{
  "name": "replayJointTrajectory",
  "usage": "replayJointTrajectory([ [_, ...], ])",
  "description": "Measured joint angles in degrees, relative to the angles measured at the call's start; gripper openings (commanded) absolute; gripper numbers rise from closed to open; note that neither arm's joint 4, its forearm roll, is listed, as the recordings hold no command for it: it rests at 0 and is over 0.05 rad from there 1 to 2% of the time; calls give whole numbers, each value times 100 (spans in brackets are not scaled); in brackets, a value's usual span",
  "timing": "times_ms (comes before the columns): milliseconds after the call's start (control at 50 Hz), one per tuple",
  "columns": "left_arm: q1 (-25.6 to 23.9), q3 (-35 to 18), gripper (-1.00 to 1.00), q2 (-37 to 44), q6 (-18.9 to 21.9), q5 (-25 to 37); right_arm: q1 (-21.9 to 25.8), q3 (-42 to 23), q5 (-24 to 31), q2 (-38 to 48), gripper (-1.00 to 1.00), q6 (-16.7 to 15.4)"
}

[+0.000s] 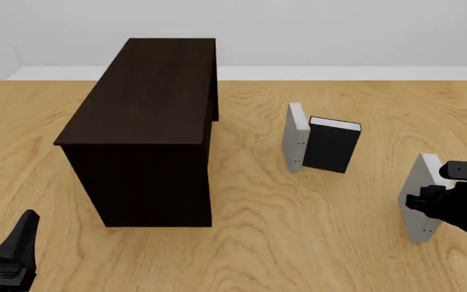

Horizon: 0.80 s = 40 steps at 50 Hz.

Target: Pick up the book on the right and place it under the cabinet shelf.

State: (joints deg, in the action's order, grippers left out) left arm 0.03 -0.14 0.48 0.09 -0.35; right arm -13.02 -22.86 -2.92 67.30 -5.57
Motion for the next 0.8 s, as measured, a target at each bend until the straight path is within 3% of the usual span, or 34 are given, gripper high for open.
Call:
replayJointTrajectory([
  [300,0,-1,100,-7,0,9,155,-353,763,-900,-100,111],
  [800,5,-2,100,-16,-2,29,1223,-541,468,-1053,-100,1334],
])
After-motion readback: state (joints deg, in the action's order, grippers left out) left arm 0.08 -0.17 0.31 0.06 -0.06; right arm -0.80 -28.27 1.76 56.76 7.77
